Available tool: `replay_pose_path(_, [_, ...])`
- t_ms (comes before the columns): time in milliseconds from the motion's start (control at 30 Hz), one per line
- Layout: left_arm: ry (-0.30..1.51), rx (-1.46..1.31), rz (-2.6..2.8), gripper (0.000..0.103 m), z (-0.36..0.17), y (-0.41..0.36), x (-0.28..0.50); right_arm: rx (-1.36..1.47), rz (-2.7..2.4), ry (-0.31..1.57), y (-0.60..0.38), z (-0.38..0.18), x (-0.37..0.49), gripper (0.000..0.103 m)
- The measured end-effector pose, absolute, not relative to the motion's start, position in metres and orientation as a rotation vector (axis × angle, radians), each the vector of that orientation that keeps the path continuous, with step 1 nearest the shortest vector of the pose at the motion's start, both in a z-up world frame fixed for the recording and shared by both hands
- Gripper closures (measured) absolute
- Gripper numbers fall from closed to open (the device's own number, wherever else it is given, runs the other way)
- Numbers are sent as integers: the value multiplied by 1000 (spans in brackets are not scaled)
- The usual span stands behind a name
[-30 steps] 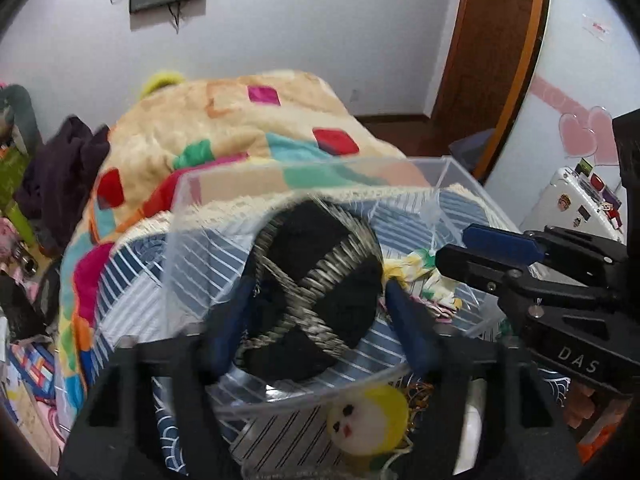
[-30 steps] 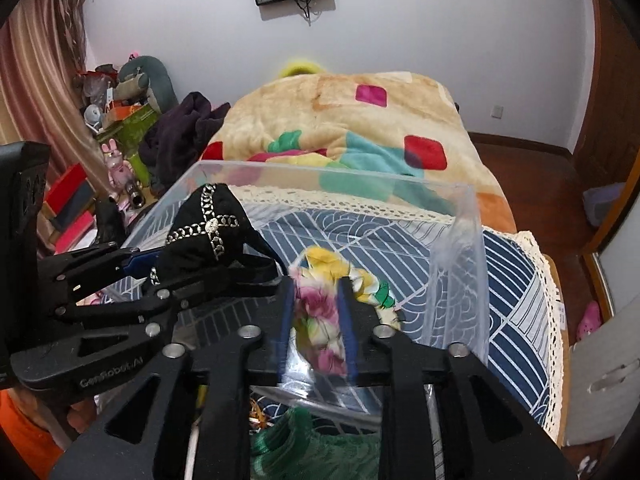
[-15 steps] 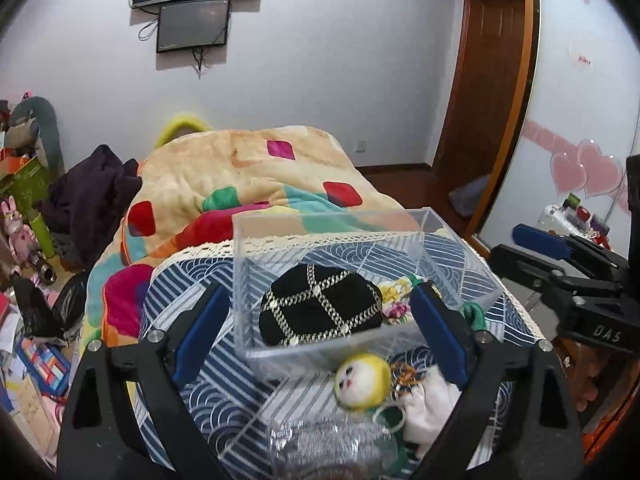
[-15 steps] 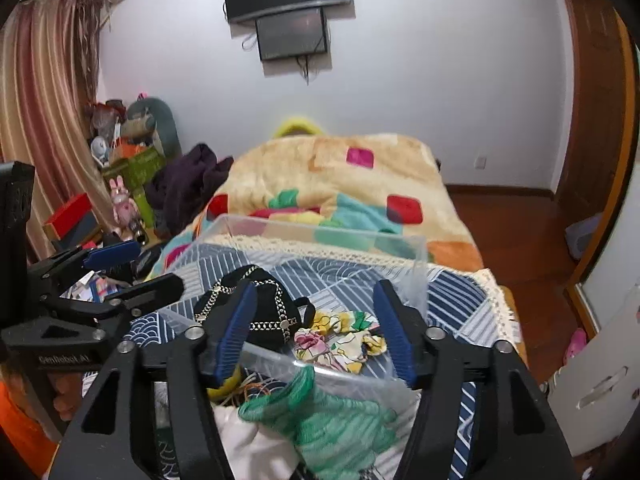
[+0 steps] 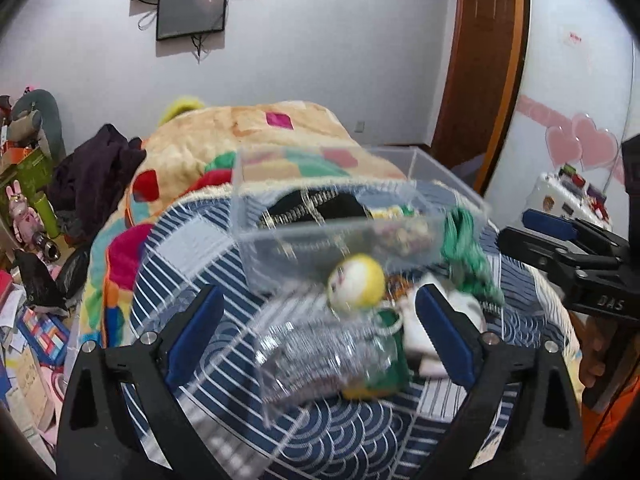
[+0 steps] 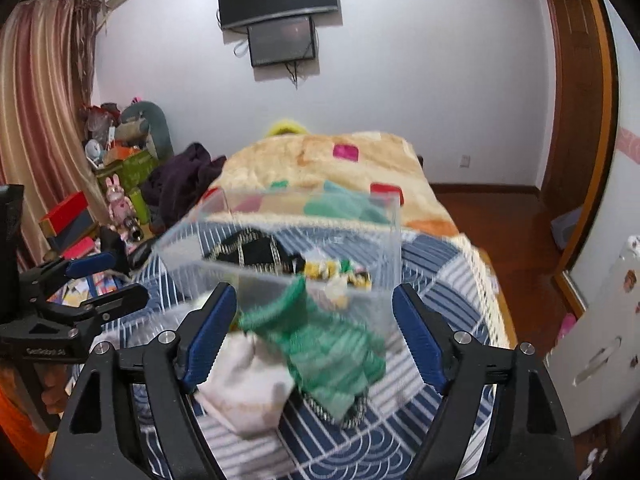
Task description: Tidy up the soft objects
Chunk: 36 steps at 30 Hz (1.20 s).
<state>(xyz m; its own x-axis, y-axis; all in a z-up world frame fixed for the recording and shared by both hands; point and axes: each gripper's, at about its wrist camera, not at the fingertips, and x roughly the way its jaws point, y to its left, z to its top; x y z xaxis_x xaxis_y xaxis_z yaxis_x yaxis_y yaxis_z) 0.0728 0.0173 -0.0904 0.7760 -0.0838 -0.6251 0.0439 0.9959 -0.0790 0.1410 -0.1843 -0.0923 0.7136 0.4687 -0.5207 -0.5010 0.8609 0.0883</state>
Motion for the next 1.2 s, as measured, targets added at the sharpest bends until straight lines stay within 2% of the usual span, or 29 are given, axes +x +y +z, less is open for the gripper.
replay_pose_path(400, [754, -137, -2, 5, -132, 36, 66, -29, 514, 692, -193, -138, 150, 25])
replay_pose_path(433, [754, -145, 5, 5, -133, 39, 65, -19, 519, 695, -194, -139, 149, 29])
replay_pose_path(533, [752, -159, 8, 5, -136, 46, 63, 0, 537, 711, -197, -142, 149, 52])
replay_pose_path(567, [751, -164, 8, 8, -137, 47, 62, 7, 544, 714, -197, -142, 149, 59])
replay_pose_path(667, [757, -189, -17, 21, -142, 51, 63, 20, 557, 705, -199, -141, 146, 68])
replay_pose_path(733, [758, -215, -40, 26, -143, 53, 63, 16, 562, 698, -199, -140, 145, 76])
replay_pose_path(867, [767, -205, -9, 47, -146, 56, 65, 5, 559, 673, -197, -137, 141, 83])
replay_pose_path(967, [759, -195, 8, 56, -144, 53, 62, 14, 563, 654, -200, -133, 137, 86])
replay_pose_path(1200, [736, -199, -1, 64, -134, 52, 54, 31, 568, 597, -207, -119, 130, 87])
